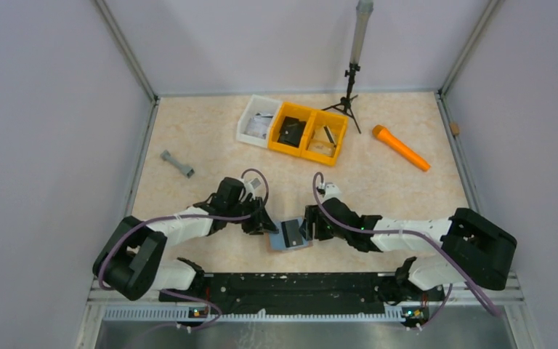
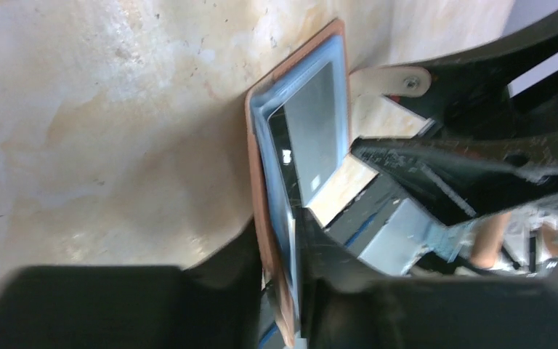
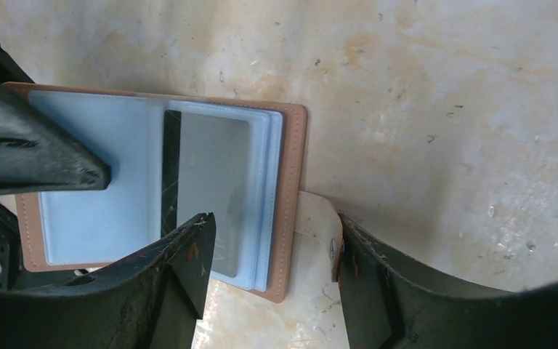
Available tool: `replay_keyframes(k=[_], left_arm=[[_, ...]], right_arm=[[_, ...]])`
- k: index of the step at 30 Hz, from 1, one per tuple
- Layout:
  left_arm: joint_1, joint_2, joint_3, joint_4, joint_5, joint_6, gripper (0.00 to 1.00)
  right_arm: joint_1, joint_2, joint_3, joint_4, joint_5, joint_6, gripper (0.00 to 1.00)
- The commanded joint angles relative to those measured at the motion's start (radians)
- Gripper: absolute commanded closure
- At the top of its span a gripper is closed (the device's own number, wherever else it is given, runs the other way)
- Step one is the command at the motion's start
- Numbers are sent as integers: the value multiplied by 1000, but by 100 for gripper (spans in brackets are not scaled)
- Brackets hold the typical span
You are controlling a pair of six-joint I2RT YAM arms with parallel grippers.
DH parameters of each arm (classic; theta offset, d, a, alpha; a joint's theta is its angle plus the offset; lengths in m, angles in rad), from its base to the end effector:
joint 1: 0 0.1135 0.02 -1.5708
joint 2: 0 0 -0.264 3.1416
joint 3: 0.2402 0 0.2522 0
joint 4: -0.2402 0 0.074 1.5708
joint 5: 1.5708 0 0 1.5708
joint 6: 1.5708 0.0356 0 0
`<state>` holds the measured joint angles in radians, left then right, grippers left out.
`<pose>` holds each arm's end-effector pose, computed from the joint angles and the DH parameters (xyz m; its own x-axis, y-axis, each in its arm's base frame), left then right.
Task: Take the credit cards out of the card holder
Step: Remove the credit card from the card holder.
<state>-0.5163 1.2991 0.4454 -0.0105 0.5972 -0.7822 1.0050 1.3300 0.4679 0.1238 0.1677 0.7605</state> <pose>0.1836 -0.1273 0.1439 -0.9807 -0.1135 -0.1591 0.0486 0.6469 -0.7610 0.1351 0.2017 0.1495 -0.7895 0.0246 -0.6133 -0.3064 0.8501 0.4284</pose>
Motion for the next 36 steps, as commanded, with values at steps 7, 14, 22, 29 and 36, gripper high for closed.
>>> replay_keyframes(k=[7, 14, 22, 29, 36], left_arm=[[24, -44, -128, 492, 140, -164, 100], [36, -229, -144, 618, 187, -326, 100], [37, -402, -101, 577, 196, -412, 100], [36, -436, -84, 622, 224, -487, 100], [36, -456, -76, 685, 248, -544, 100]], right_arm=[[-65, -255, -155, 111, -71, 53, 16], [-91, -524, -274, 171, -130, 132, 5], [-115, -747, -327, 330, -165, 274, 4], [-116, -756, -295, 396, -193, 338, 9], [-116, -741, -256, 361, -198, 356, 10]])
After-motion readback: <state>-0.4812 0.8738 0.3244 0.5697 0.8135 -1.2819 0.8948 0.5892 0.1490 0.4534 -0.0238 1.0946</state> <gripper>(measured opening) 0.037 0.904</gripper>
